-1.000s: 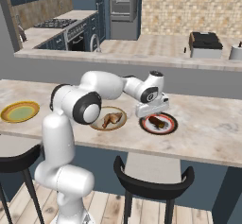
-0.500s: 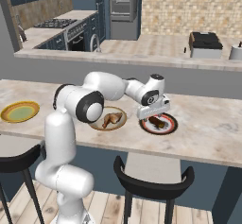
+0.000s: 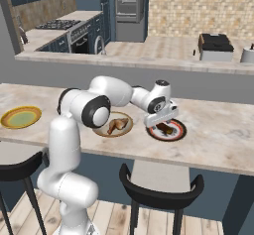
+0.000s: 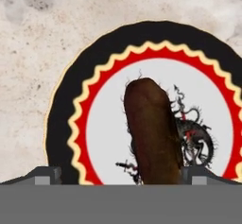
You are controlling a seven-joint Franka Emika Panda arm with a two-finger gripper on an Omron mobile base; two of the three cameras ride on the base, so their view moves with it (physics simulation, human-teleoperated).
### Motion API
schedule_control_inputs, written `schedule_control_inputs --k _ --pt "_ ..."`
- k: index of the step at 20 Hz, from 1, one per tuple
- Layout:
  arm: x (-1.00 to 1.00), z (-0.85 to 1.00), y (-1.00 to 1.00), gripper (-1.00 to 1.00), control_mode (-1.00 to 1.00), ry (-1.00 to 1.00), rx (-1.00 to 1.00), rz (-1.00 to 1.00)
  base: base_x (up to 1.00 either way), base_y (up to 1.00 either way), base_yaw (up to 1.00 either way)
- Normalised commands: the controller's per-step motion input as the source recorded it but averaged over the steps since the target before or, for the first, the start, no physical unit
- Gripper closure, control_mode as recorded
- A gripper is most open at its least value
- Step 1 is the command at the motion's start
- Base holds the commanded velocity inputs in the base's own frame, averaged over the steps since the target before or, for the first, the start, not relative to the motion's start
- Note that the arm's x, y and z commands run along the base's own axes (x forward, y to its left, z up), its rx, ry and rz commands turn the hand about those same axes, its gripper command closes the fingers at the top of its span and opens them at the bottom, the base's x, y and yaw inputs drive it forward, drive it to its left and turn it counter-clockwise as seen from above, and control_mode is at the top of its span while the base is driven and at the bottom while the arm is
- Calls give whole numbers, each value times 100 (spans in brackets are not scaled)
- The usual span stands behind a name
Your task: Pick the chicken drumstick and sweet potato from their plates and place them in the bowl. Then put the bowl in the fridge.
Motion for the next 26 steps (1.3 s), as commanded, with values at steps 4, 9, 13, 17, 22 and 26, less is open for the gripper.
schedule_control_inputs --k 4,9,13,17,22,26 --pt "15 -16 0 -100 -100 0 -4 -1 0 0 0" --pt "15 -13 -1 -100 -100 0 -2 -1 0 0 0" --pt "17 -13 -1 -100 -100 0 -3 0 0 0 0" --pt "20 -9 -5 -100 -100 1 -1 0 0 0 0" --pt "18 -5 -10 -100 -100 2 0 0 0 0 0" --pt "19 -3 -14 -100 -100 5 0 0 0 0 0"
